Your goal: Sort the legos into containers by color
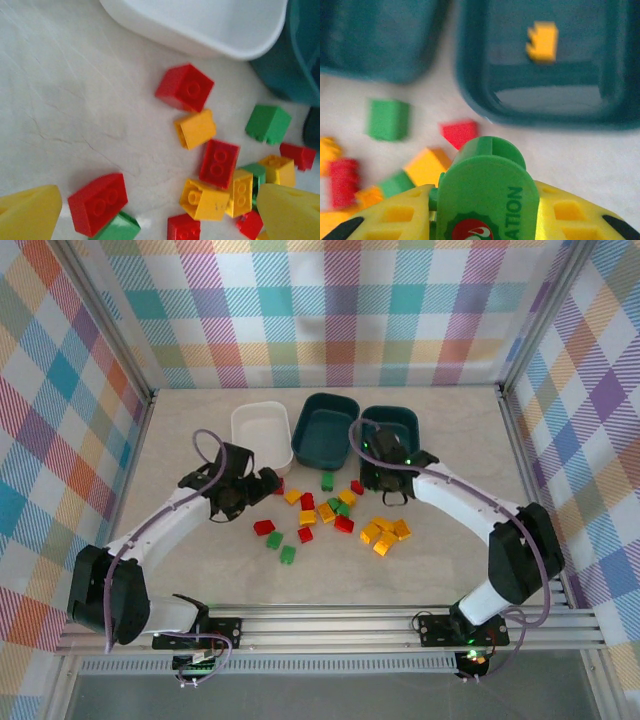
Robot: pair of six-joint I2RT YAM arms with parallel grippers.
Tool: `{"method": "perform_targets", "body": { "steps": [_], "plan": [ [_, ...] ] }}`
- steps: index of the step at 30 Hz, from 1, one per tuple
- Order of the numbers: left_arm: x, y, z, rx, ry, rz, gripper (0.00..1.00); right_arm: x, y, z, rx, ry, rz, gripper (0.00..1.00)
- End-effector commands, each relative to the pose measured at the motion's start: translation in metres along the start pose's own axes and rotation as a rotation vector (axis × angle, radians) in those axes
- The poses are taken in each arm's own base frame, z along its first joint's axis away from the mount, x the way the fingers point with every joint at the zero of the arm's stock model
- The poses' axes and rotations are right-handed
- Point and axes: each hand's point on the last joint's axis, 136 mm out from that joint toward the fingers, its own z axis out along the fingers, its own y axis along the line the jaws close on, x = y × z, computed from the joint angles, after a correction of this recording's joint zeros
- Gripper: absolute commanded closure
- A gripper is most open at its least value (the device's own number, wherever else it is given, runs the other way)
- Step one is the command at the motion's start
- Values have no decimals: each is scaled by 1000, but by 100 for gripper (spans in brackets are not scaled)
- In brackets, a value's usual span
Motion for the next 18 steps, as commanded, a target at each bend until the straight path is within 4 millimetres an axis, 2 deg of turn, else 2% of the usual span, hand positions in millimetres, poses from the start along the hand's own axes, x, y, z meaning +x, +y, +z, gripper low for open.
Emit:
{"method": "perform_targets", "body": {
  "steps": [1, 5, 9, 11, 12, 14, 18],
  "plan": [
    [-24, -12, -8, 53, -7, -43, 0, -31, 33, 19, -67, -36, -67, 70],
    [-49, -31, 1, 64, 28, -55, 1, -63, 62, 56, -93, -20, -98, 69],
    [-68, -48, 12, 76, 52, -54, 2, -83, 72, 96, -71, 21, -101, 68],
    [-77, -52, 21, 72, 61, -59, 2, -89, 75, 105, -67, 30, -103, 66],
    [-81, -53, 26, 67, 68, -61, 2, -93, 79, 105, -77, 31, -107, 62],
    [-88, -55, 36, 57, 83, -57, 3, -100, 85, 101, -95, 23, -110, 46],
    [-102, -60, 59, 34, 103, -31, 4, -115, 83, 71, -95, -40, -113, 33]
  ]
}}
